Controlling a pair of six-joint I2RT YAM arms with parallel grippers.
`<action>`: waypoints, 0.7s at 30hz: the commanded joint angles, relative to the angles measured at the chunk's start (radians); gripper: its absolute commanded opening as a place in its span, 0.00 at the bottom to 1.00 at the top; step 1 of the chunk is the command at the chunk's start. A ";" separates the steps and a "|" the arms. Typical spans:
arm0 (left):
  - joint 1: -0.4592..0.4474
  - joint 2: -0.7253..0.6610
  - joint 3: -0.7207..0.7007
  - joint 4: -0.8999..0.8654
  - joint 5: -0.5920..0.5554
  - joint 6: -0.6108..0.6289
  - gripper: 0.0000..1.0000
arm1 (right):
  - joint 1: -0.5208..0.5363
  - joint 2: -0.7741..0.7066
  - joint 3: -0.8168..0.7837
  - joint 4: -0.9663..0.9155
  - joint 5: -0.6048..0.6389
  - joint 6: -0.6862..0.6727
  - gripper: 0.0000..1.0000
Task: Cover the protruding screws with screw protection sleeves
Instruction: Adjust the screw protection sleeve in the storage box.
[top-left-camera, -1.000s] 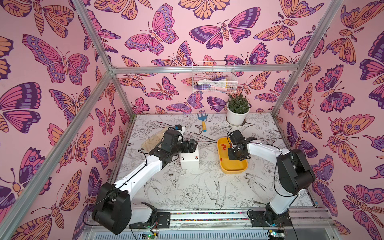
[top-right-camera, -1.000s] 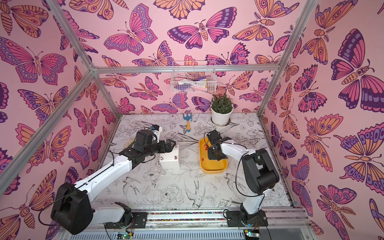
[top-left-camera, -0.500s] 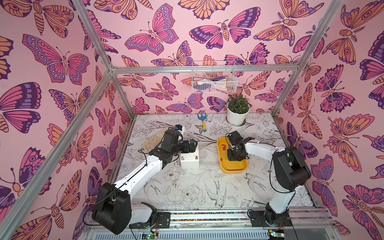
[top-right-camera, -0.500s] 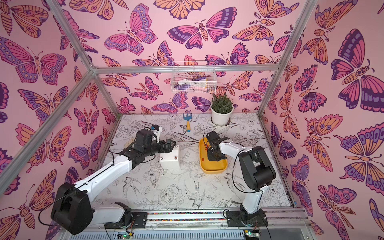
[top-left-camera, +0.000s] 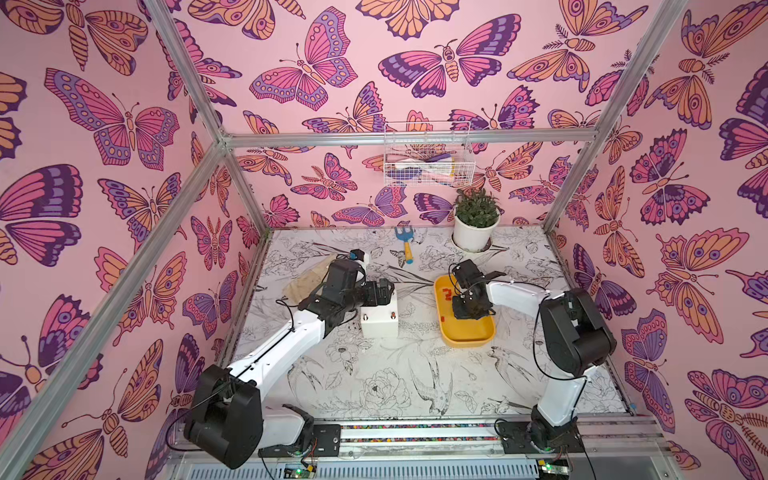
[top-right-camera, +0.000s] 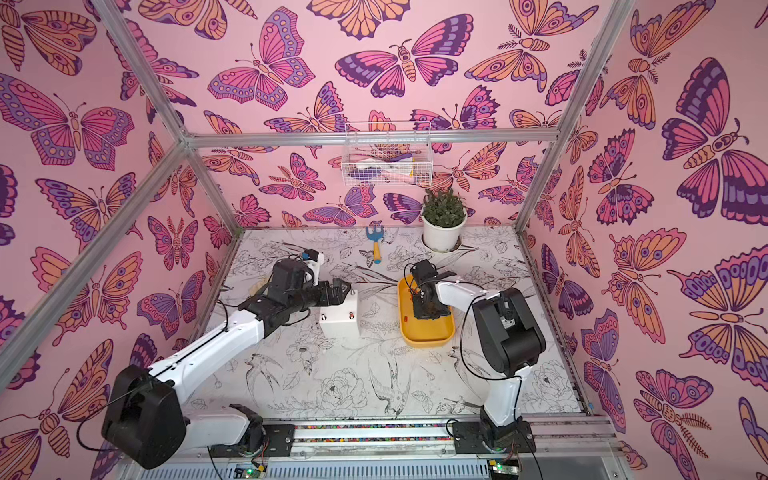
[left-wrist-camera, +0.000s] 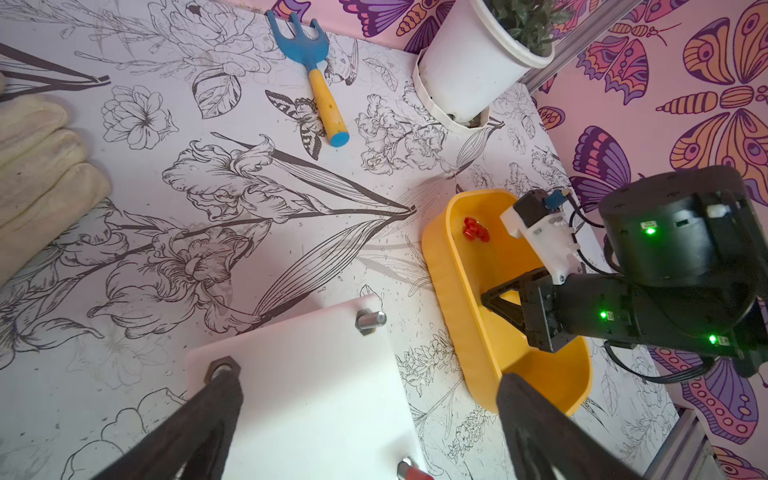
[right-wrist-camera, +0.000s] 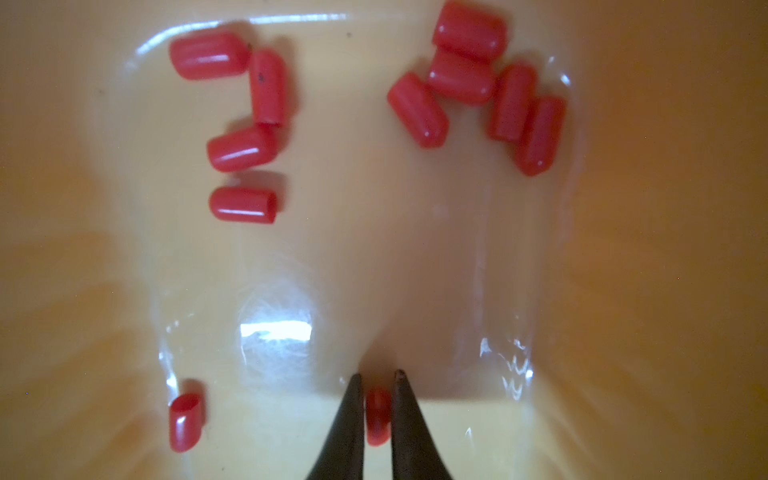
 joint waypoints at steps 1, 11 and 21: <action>0.002 0.010 0.028 -0.013 -0.011 0.021 0.98 | -0.006 0.028 0.022 -0.033 0.008 -0.004 0.17; 0.002 0.011 0.034 -0.013 -0.008 0.016 0.98 | -0.009 0.021 0.022 -0.041 0.009 -0.012 0.18; 0.004 0.005 0.031 -0.013 -0.010 0.016 0.98 | -0.013 0.030 0.024 -0.037 0.006 -0.014 0.19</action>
